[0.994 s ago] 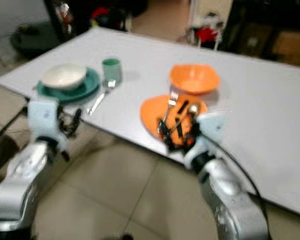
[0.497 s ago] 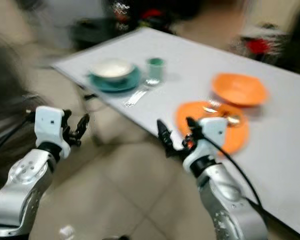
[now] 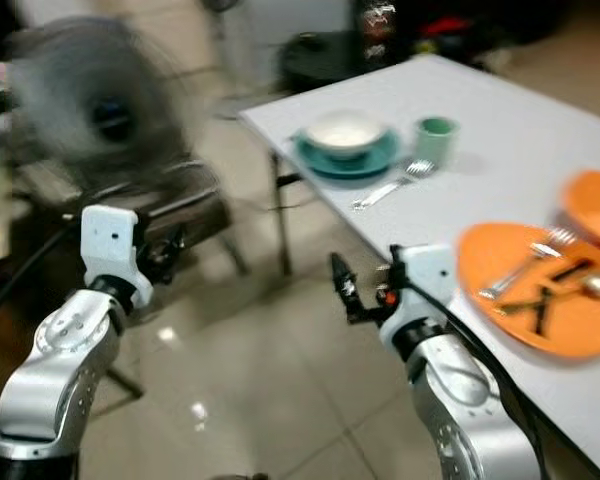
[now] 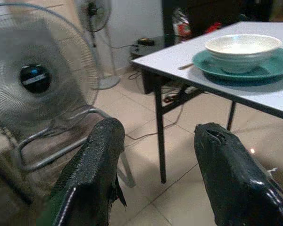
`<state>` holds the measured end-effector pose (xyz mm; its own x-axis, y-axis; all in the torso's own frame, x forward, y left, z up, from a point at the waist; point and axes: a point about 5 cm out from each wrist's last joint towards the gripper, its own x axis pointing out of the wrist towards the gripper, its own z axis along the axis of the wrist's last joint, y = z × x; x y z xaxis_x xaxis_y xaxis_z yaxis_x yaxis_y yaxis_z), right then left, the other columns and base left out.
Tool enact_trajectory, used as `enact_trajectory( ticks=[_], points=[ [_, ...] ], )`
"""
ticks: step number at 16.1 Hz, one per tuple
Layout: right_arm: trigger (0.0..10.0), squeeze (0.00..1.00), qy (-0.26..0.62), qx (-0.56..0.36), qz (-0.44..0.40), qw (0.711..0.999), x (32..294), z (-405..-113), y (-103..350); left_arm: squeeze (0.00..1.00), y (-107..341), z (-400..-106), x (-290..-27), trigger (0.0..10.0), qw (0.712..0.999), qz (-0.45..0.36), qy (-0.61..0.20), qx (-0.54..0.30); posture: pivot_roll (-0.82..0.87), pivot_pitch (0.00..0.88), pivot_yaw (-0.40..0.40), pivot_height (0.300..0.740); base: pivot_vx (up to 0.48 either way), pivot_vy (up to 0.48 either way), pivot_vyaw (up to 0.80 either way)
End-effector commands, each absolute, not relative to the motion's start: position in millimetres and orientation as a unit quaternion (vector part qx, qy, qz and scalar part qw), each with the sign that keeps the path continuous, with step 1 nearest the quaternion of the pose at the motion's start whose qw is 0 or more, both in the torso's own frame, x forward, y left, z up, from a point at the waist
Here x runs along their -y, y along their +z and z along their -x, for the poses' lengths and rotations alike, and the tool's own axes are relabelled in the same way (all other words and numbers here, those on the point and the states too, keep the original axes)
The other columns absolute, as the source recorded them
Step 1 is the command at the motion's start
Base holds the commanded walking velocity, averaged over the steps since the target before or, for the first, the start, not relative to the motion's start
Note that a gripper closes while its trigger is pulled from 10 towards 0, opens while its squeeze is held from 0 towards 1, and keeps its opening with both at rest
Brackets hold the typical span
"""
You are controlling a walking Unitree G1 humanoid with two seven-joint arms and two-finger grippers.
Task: Setting the table
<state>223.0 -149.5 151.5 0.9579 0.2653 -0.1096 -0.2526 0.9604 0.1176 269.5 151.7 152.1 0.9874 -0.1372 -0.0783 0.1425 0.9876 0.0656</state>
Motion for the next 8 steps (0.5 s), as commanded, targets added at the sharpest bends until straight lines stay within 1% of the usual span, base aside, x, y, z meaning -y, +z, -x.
enact_trajectory(
  ticks=[1, 2, 3, 4, 5, 6, 7, 8],
  points=[
    [10.0, 0.00, 0.144, -0.039, -0.045, 0.988, 146, -224, 160, 0.00, 146, -270, -159, 10.0, 0.996, -0.049, -0.048, -0.051, 0.00, 0.000, 0.077, 0.740, 0.000, 0.000, 0.80],
    [10.0, 0.00, 0.137, -0.049, -0.040, 0.989, 151, -223, 154, 0.00, 145, -268, -155, 10.0, 0.996, -0.056, -0.053, -0.050, 0.02, 0.000, 0.046, 0.740, 0.000, 0.000, 0.80],
    [10.0, 0.00, 0.133, -0.054, -0.034, 0.989, 152, -223, 152, 0.00, 150, -266, -153, 10.0, 0.996, -0.058, -0.062, -0.042, 0.02, 0.000, 0.034, 0.740, 0.000, 0.000, 0.80],
    [10.0, 0.00, 0.148, -0.041, -0.065, 0.986, 146, -226, 159, 0.00, 156, -264, -155, 10.0, 0.997, -0.025, -0.062, -0.030, 0.02, 0.000, 0.044, 0.740, 0.000, 0.000, 0.80],
    [10.0, 0.00, 0.156, -0.039, -0.061, 0.985, 144, -227, 159, 0.00, 155, -263, -156, 10.0, 0.998, -0.032, -0.054, -0.029, 0.02, 0.000, 0.051, 0.740, 0.000, 0.000, 0.80],
    [10.0, 0.00, 0.158, -0.048, -0.042, 0.985, 147, -227, 153, 0.00, 152, -261, -153, 10.0, 0.996, -0.060, -0.056, -0.020, 0.05, 0.000, 0.041, 0.740, 0.000, 0.000, 0.80],
    [10.0, 0.00, 0.147, -0.056, -0.047, 0.987, 151, -228, 146, 0.00, 150, -260, -150, 10.0, 0.995, -0.077, -0.062, -0.013, 0.06, 0.000, 0.019, 0.740, 0.000, 0.000, 0.80],
    [10.0, 0.00, 0.146, -0.060, -0.059, 0.986, 147, -230, 146, 0.00, 152, -256, -155, 10.0, 0.995, -0.074, -0.065, -0.020, 0.07, 0.000, 0.008, 0.740, 0.000, 0.000, 0.80]
  ],
)
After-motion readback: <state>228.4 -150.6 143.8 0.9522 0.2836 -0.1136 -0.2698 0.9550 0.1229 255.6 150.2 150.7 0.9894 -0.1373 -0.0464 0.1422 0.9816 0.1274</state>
